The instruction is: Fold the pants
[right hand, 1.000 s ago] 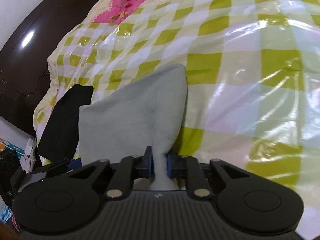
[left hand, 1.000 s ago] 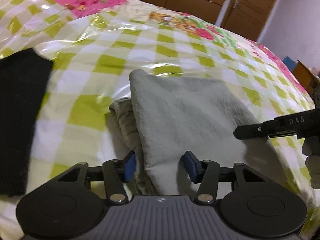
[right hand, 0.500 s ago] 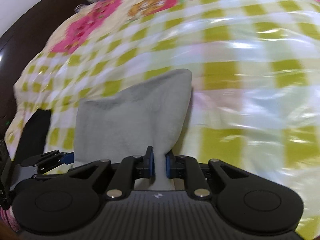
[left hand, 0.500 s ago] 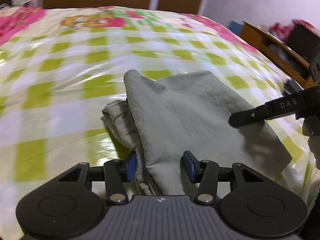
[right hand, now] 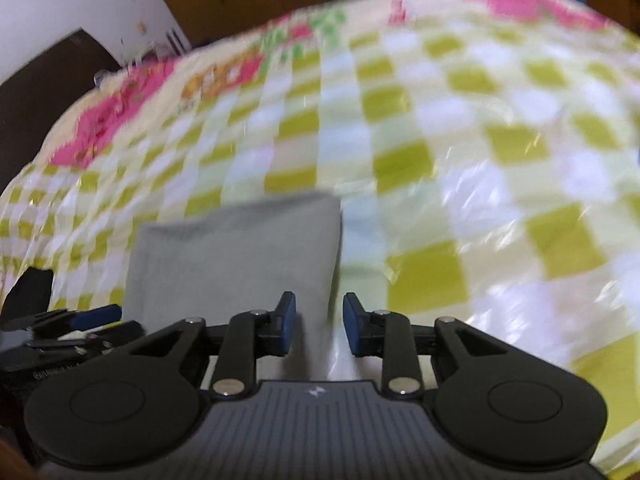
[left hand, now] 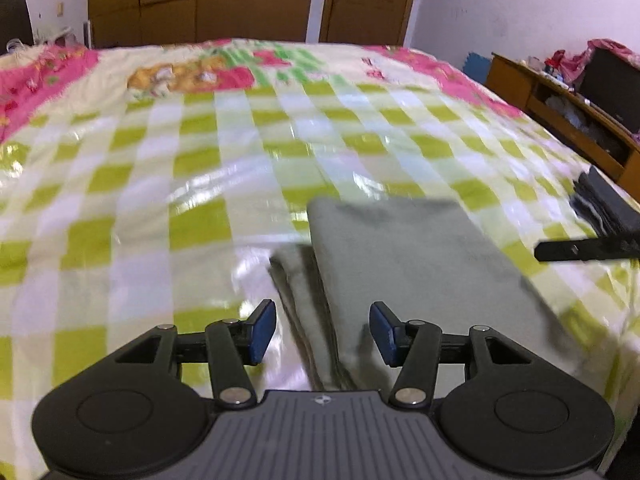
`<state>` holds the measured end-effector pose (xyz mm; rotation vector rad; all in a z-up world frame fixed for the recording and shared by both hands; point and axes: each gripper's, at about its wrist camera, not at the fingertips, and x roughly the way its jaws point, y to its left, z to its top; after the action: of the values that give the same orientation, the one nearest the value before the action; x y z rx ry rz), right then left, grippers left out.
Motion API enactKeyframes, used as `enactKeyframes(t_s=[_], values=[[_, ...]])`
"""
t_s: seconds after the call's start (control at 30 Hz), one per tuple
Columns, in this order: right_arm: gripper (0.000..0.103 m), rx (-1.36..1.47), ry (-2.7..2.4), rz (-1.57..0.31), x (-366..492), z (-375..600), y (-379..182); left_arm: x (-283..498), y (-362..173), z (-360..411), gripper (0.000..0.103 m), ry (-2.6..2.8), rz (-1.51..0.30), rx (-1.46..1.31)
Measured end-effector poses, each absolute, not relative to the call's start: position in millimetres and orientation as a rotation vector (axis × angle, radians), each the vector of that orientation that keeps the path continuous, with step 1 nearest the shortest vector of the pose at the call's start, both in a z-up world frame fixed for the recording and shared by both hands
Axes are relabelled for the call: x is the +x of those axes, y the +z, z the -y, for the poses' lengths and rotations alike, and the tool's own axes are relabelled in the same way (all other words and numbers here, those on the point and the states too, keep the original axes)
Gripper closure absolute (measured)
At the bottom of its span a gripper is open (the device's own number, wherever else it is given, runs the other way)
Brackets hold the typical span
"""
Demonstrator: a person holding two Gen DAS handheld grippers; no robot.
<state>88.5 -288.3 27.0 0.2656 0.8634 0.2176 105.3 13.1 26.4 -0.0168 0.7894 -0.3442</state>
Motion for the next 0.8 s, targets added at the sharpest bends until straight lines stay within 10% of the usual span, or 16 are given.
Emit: enactKeyframes(t_s=[0.8], values=[[0.075, 0.078, 0.669, -0.910, 52, 154, -7, 143, 16, -4, 0.039, -0.214, -0.764, -0.003]])
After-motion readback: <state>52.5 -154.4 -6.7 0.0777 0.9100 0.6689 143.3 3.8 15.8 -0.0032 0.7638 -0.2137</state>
